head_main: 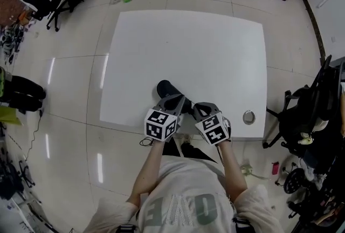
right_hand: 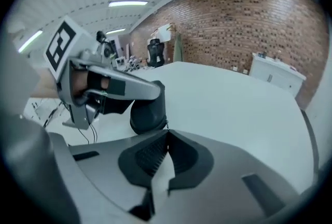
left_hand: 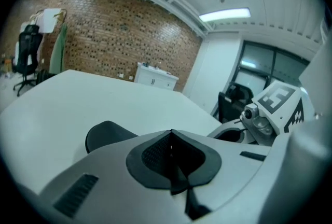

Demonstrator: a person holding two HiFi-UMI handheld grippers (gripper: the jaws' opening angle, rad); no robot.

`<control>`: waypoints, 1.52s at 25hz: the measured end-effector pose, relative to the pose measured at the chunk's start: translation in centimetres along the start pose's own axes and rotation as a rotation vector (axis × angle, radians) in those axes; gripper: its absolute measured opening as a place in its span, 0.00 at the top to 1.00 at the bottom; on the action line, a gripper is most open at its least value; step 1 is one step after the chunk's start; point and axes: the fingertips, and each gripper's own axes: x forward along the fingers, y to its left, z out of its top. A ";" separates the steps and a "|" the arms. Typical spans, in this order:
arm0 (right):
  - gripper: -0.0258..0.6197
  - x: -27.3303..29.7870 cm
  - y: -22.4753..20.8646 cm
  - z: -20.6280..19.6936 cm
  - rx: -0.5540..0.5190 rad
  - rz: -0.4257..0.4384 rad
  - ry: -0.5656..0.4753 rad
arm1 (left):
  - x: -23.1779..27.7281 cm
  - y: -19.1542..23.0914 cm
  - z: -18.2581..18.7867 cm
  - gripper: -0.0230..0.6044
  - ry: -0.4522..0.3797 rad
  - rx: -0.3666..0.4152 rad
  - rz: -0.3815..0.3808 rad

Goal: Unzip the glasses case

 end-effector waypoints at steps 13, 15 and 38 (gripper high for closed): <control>0.96 -20.5 6.7 -9.0 0.733 -0.245 -0.554 | -20.5 -4.6 -1.6 0.96 -0.449 -0.055 -0.028; 0.96 -23.4 11.3 -11.1 0.808 -0.252 -0.656 | -26.7 -6.5 -3.6 0.96 -0.527 -0.070 -0.044; 0.96 -50.3 63.3 -27.9 0.491 -0.167 -0.828 | -73.7 -35.7 -34.3 0.96 -0.687 -0.008 0.023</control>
